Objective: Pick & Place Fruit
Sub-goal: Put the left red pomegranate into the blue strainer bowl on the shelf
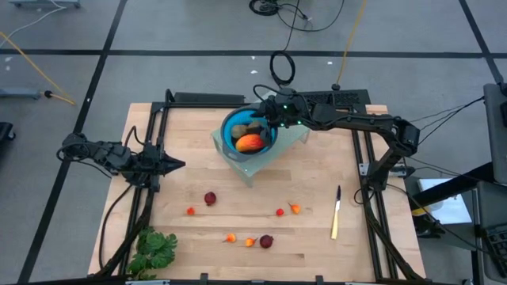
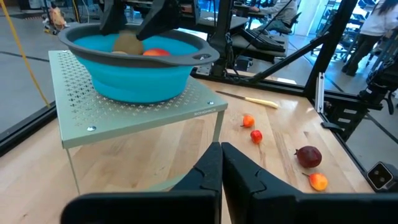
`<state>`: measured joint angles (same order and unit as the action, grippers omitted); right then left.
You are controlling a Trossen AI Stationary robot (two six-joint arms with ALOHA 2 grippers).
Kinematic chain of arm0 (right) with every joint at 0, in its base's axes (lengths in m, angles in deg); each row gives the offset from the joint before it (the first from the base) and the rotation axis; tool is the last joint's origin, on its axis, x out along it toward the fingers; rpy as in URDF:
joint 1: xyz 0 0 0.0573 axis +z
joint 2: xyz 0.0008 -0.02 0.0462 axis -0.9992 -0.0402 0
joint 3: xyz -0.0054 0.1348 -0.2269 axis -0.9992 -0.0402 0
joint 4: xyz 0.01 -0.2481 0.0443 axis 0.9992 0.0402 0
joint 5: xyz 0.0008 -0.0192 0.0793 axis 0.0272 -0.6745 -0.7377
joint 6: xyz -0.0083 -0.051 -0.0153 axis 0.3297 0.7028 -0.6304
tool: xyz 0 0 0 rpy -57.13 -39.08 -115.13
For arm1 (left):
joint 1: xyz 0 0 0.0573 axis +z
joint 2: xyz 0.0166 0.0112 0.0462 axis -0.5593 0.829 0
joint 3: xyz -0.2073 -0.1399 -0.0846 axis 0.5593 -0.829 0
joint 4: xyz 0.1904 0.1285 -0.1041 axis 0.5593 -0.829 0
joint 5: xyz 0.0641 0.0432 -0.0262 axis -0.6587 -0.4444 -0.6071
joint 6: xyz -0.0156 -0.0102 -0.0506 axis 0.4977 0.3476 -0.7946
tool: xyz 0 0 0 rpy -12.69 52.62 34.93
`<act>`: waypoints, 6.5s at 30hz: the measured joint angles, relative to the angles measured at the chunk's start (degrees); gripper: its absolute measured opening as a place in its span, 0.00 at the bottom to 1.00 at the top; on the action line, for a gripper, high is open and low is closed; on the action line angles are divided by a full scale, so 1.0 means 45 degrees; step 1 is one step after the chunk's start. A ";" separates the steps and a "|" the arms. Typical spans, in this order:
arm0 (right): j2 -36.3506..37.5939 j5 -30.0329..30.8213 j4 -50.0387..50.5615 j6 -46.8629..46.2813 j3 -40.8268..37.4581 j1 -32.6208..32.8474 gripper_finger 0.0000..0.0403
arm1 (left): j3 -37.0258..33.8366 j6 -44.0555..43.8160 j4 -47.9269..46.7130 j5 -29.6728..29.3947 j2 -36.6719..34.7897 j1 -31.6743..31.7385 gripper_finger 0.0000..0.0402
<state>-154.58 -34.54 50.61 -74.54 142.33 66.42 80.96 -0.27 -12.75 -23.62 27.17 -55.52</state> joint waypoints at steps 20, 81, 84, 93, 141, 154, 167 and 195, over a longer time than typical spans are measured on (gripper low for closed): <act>0.1601 0.0354 0.0579 0.0730 -0.0019 0.1324 0.31 | 0.0005 -0.0005 0.0005 0.0005 -0.0001 -0.0001 0.05; 1.2225 0.0618 -0.0755 -0.0666 -0.8878 0.4419 0.00 | 0.0005 -0.0690 0.1454 -0.0098 0.1237 0.0001 0.05; 1.2981 0.0621 -0.0766 -0.0677 -0.9310 0.4418 0.00 | 0.0005 -0.0665 0.1884 -0.0102 0.1892 0.0001 0.05; 1.4791 0.0614 -0.0759 -0.1181 -1.0510 0.4415 0.00 | 0.0005 -0.0668 0.3884 0.0139 0.3732 -0.0001 0.05; 2.1153 0.1401 -0.0940 -0.0958 -1.5069 0.4415 0.00 | 0.6701 -0.4497 0.1966 0.0931 1.2172 -0.1249 0.00; 2.1135 0.1350 -0.0957 -0.0531 -1.5086 0.4415 0.00 | 0.9745 -1.0259 -0.2949 0.1077 1.4762 -0.1249 0.00; 2.1134 0.0602 -0.1145 -0.0579 -1.5086 0.4420 0.00 | 1.0452 -1.5265 -0.4718 0.2941 1.6485 -0.1240 0.00; 2.1136 0.0616 -0.1412 -0.0638 -1.5086 0.4420 0.00 | 1.0326 -1.6945 -0.7698 0.3461 1.8476 -0.0360 0.07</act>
<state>-59.47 -31.77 44.26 -77.41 74.44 86.31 127.43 -76.52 -47.39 -8.05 110.31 -57.14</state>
